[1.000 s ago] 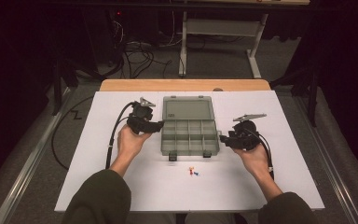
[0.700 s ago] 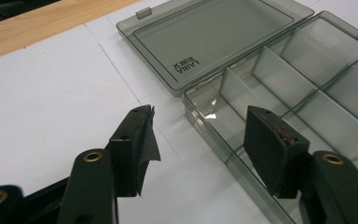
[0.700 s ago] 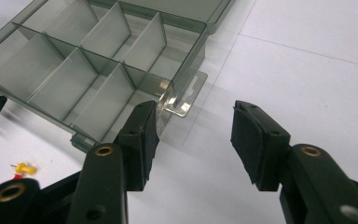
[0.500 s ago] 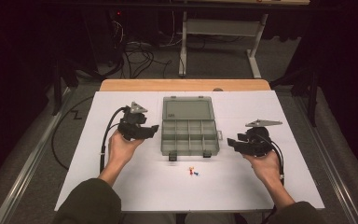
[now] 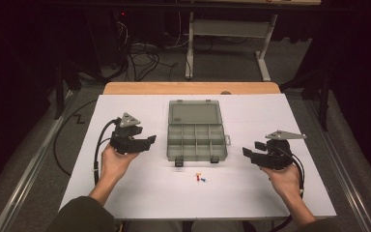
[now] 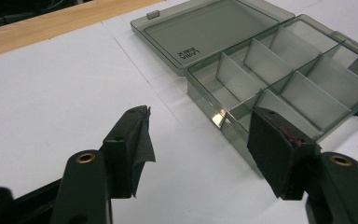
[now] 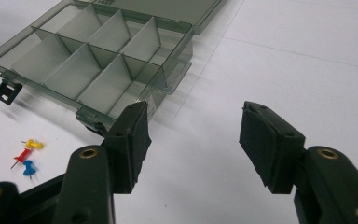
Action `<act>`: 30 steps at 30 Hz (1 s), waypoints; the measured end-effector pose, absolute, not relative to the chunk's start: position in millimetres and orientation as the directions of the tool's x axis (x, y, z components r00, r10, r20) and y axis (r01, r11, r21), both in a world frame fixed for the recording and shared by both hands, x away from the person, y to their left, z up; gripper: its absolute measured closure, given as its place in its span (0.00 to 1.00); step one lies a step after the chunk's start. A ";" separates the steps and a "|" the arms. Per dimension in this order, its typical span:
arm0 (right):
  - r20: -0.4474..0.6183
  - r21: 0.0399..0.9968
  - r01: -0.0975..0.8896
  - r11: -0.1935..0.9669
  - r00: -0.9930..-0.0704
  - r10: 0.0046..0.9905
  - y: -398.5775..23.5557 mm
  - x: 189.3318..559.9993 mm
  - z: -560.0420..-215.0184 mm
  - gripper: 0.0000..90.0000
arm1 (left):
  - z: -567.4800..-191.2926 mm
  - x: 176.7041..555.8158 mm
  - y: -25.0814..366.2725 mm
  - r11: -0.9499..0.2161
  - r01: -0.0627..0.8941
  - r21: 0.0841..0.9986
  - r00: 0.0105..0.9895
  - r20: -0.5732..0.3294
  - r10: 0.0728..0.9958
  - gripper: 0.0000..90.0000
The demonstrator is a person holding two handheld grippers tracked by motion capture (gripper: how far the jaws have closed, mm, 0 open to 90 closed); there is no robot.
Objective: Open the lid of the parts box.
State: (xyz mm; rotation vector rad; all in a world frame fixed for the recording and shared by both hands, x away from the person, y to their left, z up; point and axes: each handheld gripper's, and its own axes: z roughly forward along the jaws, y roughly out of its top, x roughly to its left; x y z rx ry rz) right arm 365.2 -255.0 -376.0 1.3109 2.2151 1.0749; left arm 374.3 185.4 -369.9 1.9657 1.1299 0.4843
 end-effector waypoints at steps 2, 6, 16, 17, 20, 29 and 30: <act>0.073 0.764 0.580 0.283 -0.513 0.855 -258.1 361.9 -376.1 0.48 | -371.3 369.4 189.2 -0.274 0.533 0.800 0.528 -0.062 0.847 0.43; 0.068 0.780 0.562 0.274 -0.512 0.856 -264.0 355.1 -376.5 0.46 | -373.9 360.3 197.4 -0.255 0.526 0.812 0.522 -0.071 0.850 0.42; 0.072 0.818 0.522 0.241 -0.509 0.858 -277.6 337.3 -379.8 0.44 | -377.3 337.0 215.6 -0.194 0.482 0.855 0.511 -0.095 0.854 0.42; 0.072 0.823 0.517 0.238 -0.509 0.858 -278.5 335.0 -380.2 0.43 | -377.9 334.1 217.2 -0.190 0.478 0.858 0.512 -0.096 0.853 0.42; 0.077 0.836 0.501 0.225 -0.512 0.856 -281.6 327.8 -382.4 0.42 | -380.4 324.7 222.0 -0.180 0.465 0.867 0.515 -0.100 0.851 0.42; 0.084 0.857 0.477 0.195 -0.502 0.861 -290.7 310.7 -392.8 0.41 | -392.4 304.4 229.2 -0.141 0.428 0.893 0.522 -0.117 0.845 0.42; 0.087 0.859 0.475 0.189 -0.499 0.862 -291.6 309.3 -393.5 0.41 | -394.0 303.3 229.4 -0.132 0.424 0.896 0.521 -0.122 0.845 0.42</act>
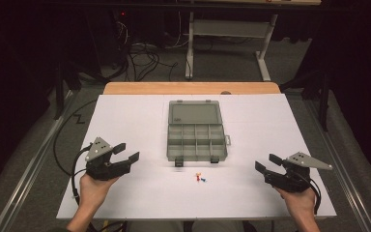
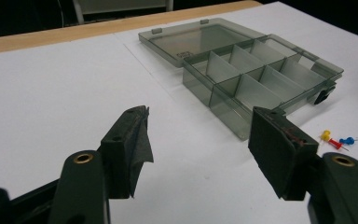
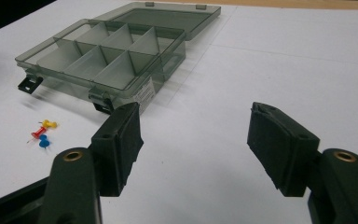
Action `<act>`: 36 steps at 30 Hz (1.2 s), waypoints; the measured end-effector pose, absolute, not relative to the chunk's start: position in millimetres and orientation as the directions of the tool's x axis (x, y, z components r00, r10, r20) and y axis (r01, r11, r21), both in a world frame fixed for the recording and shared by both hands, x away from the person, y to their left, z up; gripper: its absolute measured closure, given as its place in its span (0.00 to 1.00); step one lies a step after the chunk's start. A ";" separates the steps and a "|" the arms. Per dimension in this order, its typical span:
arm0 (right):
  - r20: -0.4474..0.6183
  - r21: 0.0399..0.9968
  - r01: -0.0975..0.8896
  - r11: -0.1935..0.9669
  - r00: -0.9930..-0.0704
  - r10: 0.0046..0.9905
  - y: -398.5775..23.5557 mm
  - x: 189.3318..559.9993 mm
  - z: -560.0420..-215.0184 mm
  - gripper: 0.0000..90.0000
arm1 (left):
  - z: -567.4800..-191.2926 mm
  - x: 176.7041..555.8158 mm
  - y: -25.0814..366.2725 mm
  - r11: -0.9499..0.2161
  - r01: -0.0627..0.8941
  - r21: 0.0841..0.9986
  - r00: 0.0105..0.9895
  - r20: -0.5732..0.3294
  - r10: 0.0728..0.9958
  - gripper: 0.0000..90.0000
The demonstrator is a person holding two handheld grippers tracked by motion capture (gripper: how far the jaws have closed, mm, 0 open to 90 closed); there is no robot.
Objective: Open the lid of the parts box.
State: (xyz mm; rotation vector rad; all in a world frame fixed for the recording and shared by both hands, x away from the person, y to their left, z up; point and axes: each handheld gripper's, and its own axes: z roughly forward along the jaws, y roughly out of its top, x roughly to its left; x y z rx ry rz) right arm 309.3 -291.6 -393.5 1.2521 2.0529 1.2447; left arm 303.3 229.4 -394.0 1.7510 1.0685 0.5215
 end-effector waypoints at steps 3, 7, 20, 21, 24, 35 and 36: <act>0.090 0.868 0.466 0.175 -0.493 0.865 -295.1 304.8 -396.1 0.40 | -398.7 300.5 229.0 -0.121 0.413 0.903 0.518 -0.123 0.846 0.42; 0.084 0.875 0.453 0.171 -0.490 0.868 -299.0 297.8 -400.6 0.40 | -401.7 296.0 225.7 -0.124 0.395 0.911 0.525 -0.113 0.844 0.41; 0.048 0.894 0.411 0.179 -0.486 0.873 -301.1 283.4 -404.7 0.38 | -411.8 279.4 215.0 -0.134 0.356 0.925 0.563 -0.098 0.820 0.41; 0.048 0.893 0.412 0.179 -0.485 0.873 -301.2 283.3 -405.0 0.38 | -412.2 279.9 214.9 -0.141 0.357 0.924 0.568 -0.095 0.818 0.41; 0.046 0.893 0.413 0.179 -0.480 0.876 -302.1 283.6 -405.7 0.38 | -412.7 280.7 213.9 -0.145 0.354 0.924 0.570 -0.091 0.816 0.41; 0.047 0.892 0.416 0.177 -0.475 0.879 -301.1 285.7 -406.2 0.36 | -412.8 279.1 214.7 -0.150 0.345 0.926 0.570 -0.080 0.817 0.41; 0.046 0.892 0.415 0.179 -0.477 0.878 -301.0 286.0 -406.3 0.36 | -412.8 279.0 214.5 -0.151 0.344 0.927 0.571 -0.078 0.817 0.41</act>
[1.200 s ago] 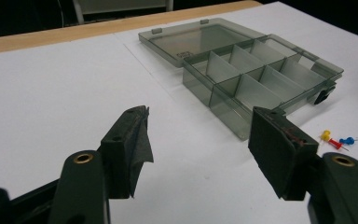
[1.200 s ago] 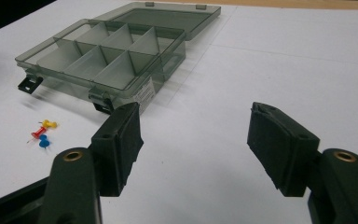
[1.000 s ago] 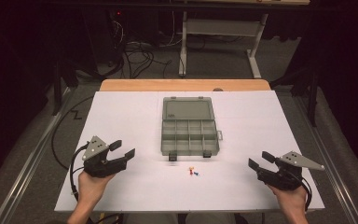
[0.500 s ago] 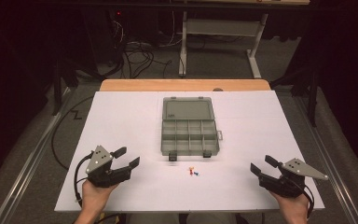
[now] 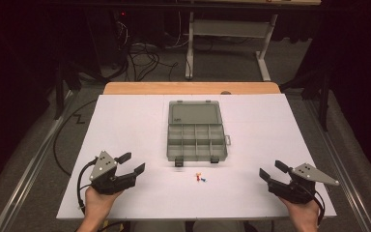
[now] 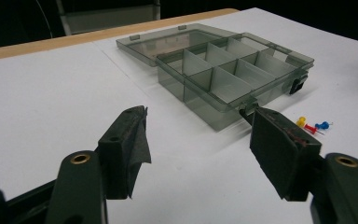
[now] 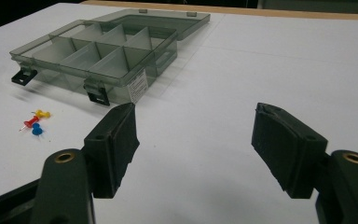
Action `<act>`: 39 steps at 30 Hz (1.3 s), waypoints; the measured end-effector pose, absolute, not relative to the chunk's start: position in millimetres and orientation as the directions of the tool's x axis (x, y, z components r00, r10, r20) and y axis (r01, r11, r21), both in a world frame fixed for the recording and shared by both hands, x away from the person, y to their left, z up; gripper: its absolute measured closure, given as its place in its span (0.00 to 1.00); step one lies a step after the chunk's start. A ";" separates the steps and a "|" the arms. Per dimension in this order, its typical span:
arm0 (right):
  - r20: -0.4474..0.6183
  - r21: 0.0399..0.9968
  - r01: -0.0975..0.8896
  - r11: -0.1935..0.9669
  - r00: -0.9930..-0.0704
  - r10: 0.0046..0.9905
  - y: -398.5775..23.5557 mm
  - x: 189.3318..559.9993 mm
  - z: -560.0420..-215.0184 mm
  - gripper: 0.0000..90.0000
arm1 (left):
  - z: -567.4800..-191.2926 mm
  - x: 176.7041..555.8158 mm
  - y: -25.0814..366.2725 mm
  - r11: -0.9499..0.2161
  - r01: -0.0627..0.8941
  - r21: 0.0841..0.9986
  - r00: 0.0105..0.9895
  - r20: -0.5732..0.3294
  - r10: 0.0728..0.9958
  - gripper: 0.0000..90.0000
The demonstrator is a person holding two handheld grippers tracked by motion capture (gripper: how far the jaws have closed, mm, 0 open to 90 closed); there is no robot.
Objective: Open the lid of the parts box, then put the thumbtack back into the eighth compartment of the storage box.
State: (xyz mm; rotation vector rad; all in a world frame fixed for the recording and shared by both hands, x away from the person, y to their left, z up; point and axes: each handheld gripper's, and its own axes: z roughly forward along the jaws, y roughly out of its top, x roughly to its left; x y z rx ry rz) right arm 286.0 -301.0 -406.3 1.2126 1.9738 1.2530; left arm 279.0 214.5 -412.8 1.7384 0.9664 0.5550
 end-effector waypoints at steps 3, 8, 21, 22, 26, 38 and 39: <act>0.044 0.891 0.415 0.182 -0.478 0.877 -300.3 286.5 -406.1 0.36 | -412.7 279.4 214.0 -0.152 0.342 0.927 0.571 -0.077 0.817 0.41; 0.038 0.890 0.416 0.188 -0.477 0.878 -297.4 288.3 -403.8 0.36 | -413.0 279.3 214.5 -0.149 0.343 0.927 0.566 -0.078 0.820 0.40; 0.023 0.867 0.436 0.239 -0.515 0.857 -278.2 292.5 -399.4 0.37 | -410.7 278.8 209.2 -0.166 0.328 0.930 0.572 -0.056 0.818 0.38; 0.022 0.865 0.438 0.245 -0.520 0.854 -276.1 292.3 -399.1 0.37 | -410.7 278.5 208.9 -0.166 0.326 0.931 0.573 -0.055 0.818 0.38; 0.019 0.857 0.444 0.261 -0.533 0.846 -269.0 294.0 -398.2 0.38 | -411.0 278.8 210.1 -0.159 0.328 0.931 0.569 -0.060 0.820 0.37; 0.023 0.829 0.472 0.301 -0.566 0.824 -252.7 300.6 -397.7 0.42 | -411.6 278.7 210.0 -0.160 0.325 0.932 0.565 -0.056 0.823 0.36; 0.027 0.825 0.477 0.301 -0.566 0.824 -251.6 301.1 -397.4 0.43 | -411.6 278.5 210.2 -0.160 0.325 0.932 0.564 -0.056 0.824 0.36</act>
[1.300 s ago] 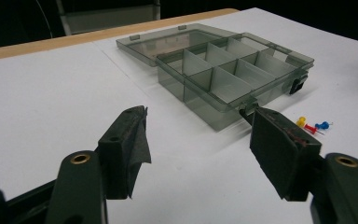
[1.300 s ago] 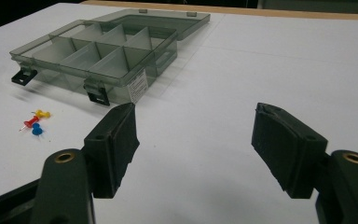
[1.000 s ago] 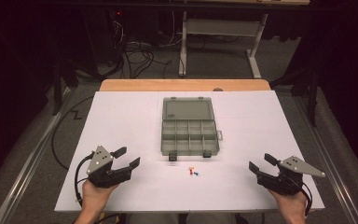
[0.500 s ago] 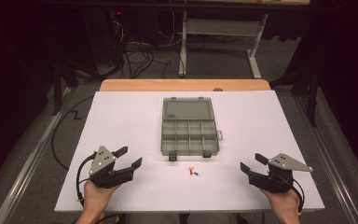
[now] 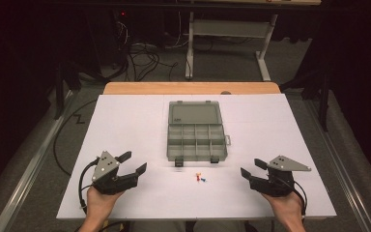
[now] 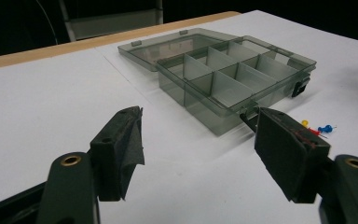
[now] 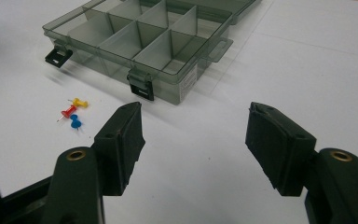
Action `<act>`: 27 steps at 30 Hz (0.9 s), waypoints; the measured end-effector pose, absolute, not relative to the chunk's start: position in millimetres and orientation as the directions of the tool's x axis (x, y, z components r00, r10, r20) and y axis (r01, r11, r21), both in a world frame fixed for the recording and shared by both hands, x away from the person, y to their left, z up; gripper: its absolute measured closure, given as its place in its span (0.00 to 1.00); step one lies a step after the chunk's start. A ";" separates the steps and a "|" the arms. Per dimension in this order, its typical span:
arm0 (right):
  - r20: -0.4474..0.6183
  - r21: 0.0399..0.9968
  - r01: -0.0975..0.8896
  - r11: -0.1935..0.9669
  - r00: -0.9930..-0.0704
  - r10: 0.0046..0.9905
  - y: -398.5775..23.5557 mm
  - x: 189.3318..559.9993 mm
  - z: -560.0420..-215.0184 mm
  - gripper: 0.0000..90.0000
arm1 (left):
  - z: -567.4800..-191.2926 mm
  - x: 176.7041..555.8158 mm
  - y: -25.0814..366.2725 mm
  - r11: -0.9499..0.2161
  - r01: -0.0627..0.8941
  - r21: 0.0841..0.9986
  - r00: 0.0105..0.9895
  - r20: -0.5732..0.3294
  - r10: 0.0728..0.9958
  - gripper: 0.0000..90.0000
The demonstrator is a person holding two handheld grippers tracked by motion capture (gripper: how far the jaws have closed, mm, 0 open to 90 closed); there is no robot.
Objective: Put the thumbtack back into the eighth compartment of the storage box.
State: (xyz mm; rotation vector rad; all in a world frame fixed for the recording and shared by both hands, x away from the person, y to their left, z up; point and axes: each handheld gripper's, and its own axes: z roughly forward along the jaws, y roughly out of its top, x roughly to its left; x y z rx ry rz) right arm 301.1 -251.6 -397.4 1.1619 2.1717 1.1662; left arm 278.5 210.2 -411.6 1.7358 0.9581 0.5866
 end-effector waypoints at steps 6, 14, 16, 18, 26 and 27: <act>0.036 0.802 0.503 0.322 -0.580 0.814 -241.6 304.3 -396.4 0.43 | -411.6 278.2 209.5 -0.160 0.322 0.933 0.563 -0.053 0.825 0.36; 0.037 0.767 0.529 0.363 -0.602 0.798 -224.3 308.7 -396.2 0.47 | -411.6 278.2 210.4 -0.160 0.322 0.933 0.562 -0.053 0.825 0.36; 0.042 0.763 0.533 0.366 -0.606 0.795 -221.1 309.7 -395.6 0.48 | -411.7 277.9 210.5 -0.160 0.321 0.933 0.562 -0.052 0.826 0.36; 0.043 0.759 0.536 0.370 -0.608 0.793 -218.4 310.6 -395.4 0.48 | -411.7 277.3 210.8 -0.160 0.321 0.934 0.560 -0.051 0.827 0.36; 0.060 0.720 0.566 0.401 -0.627 0.777 -206.2 315.7 -394.1 0.54 | -411.4 275.2 211.6 -0.162 0.318 0.934 0.549 -0.042 0.835 0.36; 0.060 0.712 0.570 0.411 -0.632 0.772 -204.4 317.1 -393.7 0.55 | -411.4 275.0 211.6 -0.162 0.317 0.935 0.548 -0.041 0.836 0.36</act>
